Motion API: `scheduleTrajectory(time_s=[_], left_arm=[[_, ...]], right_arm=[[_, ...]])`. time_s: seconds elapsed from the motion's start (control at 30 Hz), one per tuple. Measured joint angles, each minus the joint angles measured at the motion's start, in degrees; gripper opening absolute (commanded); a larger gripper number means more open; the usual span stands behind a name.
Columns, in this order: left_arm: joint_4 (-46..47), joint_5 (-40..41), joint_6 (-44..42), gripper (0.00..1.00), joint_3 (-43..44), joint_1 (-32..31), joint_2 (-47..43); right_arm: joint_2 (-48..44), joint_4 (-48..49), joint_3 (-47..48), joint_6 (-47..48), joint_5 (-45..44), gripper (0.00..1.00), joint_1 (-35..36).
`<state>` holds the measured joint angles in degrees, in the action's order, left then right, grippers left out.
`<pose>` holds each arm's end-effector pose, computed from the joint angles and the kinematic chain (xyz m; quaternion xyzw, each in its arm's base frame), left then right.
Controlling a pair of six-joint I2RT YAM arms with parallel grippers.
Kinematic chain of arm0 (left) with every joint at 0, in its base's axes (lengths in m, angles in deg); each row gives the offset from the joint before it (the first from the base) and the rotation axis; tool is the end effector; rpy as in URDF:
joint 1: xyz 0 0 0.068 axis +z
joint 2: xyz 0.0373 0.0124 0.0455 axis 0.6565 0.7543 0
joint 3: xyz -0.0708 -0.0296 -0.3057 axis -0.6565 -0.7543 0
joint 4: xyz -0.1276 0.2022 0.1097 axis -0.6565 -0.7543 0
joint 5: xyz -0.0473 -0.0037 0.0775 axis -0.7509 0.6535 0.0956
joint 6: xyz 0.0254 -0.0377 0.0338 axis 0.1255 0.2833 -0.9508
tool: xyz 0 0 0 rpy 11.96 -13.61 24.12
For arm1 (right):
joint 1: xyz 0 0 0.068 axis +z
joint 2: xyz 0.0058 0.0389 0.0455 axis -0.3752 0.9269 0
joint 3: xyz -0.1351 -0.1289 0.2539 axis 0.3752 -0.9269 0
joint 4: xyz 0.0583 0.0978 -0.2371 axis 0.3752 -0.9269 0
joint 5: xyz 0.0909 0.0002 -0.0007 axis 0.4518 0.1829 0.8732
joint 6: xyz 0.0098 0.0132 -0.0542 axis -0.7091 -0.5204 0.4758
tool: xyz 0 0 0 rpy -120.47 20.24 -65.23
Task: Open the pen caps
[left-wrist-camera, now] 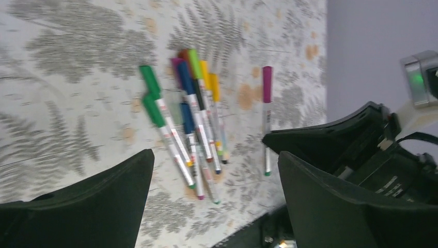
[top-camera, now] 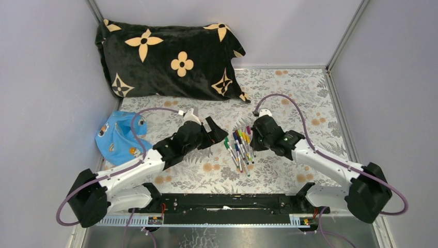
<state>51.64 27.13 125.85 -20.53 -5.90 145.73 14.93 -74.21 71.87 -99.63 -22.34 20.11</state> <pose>0.1566 -0.1577 0.2764 -0.1293 0.8546 -0.3502 0.3610 0.1853 0.1585 0.2684 -0.0992 0.9204 0.1408 0.3510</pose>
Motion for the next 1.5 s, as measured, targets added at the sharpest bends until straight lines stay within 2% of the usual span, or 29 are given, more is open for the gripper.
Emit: scheduleTrajectory(time_s=[0.23,0.43,0.53,0.7,0.83,1.37,1.47,1.5], left_arm=[[10.1,-14.6,5.1,0.89,3.1,1.7,10.5],[16.2,-20.4,9.5,0.83,3.1,1.7,17.1],[18.6,-21.3,11.2,0.79,3.1,1.7,19.0],[20.4,-21.4,13.0,0.66,3.3,1.7,20.5],[20.5,-20.8,13.3,0.65,4.6,1.7,21.0],[19.5,-16.6,13.0,0.47,5.7,1.7,21.0],[19.4,-16.5,12.8,0.35,5.7,1.7,21.0],[19.4,-16.5,12.7,0.27,5.7,1.7,21.0]], right_arm=[[-3.0,0.5,0.0,-0.2,8.5,0.0,0.3],[-4.3,1.9,0.0,-1.8,12.3,0.0,1.5],[-4.4,2.6,0.0,-2.5,13.0,0.0,2.4],[-4.6,3.5,-0.1,-3.6,14.1,0.0,3.3],[-5.9,3.8,-1.0,-4.3,14.1,0.0,3.6],[-7.3,4.4,-1.9,-6.2,14.1,0.0,4.9],[-7.3,4.7,-1.9,-6.5,14.1,0.0,5.2],[-7.3,4.7,-1.9,-6.6,14.1,0.0,5.3]])
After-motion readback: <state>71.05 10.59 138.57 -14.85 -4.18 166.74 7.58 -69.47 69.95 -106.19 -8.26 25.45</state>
